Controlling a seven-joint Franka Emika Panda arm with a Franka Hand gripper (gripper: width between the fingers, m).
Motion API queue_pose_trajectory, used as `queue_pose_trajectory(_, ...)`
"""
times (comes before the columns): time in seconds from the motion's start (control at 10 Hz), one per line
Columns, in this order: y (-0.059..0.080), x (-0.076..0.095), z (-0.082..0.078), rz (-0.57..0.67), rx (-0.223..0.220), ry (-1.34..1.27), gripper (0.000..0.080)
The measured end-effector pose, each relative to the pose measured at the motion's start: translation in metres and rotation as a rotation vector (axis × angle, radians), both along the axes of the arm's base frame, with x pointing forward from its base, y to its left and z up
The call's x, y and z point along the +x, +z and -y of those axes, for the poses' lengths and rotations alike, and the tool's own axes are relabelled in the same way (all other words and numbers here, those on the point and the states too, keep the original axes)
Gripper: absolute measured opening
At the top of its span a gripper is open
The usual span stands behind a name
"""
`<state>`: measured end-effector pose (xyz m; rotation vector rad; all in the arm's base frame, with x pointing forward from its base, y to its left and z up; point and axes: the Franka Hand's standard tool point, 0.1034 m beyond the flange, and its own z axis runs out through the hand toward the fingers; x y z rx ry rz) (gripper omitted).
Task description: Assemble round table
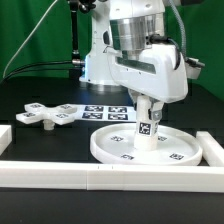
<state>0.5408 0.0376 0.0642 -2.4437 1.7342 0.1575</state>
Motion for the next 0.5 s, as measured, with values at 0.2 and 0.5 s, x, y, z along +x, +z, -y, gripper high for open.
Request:
queue_pose_trajectory(0.2,0.0,0.0,0.0,0.003,0.0,0.015,0.0414)
queue_pose_trajectory(0.5,0.005,0.005,-0.01,0.036,-0.031,0.205,0.0635)
